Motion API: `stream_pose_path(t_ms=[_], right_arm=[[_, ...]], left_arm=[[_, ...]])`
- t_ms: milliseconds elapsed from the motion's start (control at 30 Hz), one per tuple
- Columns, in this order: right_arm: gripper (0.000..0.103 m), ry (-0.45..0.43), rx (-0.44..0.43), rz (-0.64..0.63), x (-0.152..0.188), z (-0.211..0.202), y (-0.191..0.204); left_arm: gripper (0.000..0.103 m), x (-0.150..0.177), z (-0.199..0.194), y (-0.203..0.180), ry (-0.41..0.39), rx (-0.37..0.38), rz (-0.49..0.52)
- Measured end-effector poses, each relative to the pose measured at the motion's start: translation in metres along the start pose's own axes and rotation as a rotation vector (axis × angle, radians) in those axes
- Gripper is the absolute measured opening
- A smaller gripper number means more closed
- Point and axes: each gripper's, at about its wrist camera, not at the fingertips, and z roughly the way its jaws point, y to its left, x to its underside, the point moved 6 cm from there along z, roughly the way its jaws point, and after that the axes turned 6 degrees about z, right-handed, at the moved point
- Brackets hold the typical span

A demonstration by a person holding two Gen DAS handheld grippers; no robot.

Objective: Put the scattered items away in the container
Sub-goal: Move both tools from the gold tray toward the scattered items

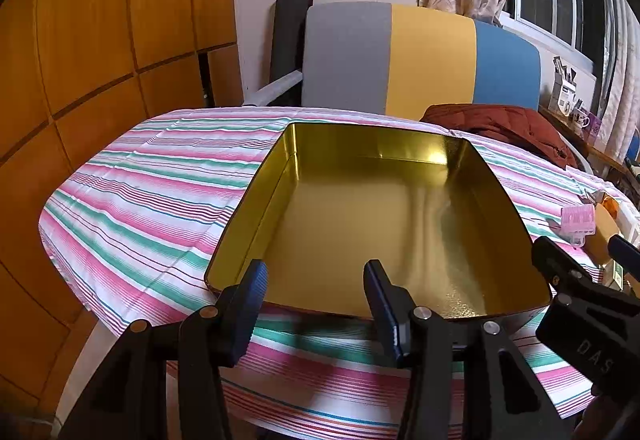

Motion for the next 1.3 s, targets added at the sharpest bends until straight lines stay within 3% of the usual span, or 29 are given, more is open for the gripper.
stream_pose_path(t_ms=[300,700,1300], right_arm=[[0.103,-0.006,-0.001,0.012,0.0,-0.002,-0.005],[0.103,-0.024,-0.014,0.049,-0.002,-0.007,-0.021],[0.103,-0.046,0.038,0.15,0.008,-0.013,-0.096]], left_arm=[[0.051,0.002,-0.001,0.001,0.003,-0.018,0.013],[0.051,0.003,-0.005,-0.01,-0.002,0.014,0.04],[0.051,-0.002,-0.017,-0.043,-0.034,0.046,0.128]])
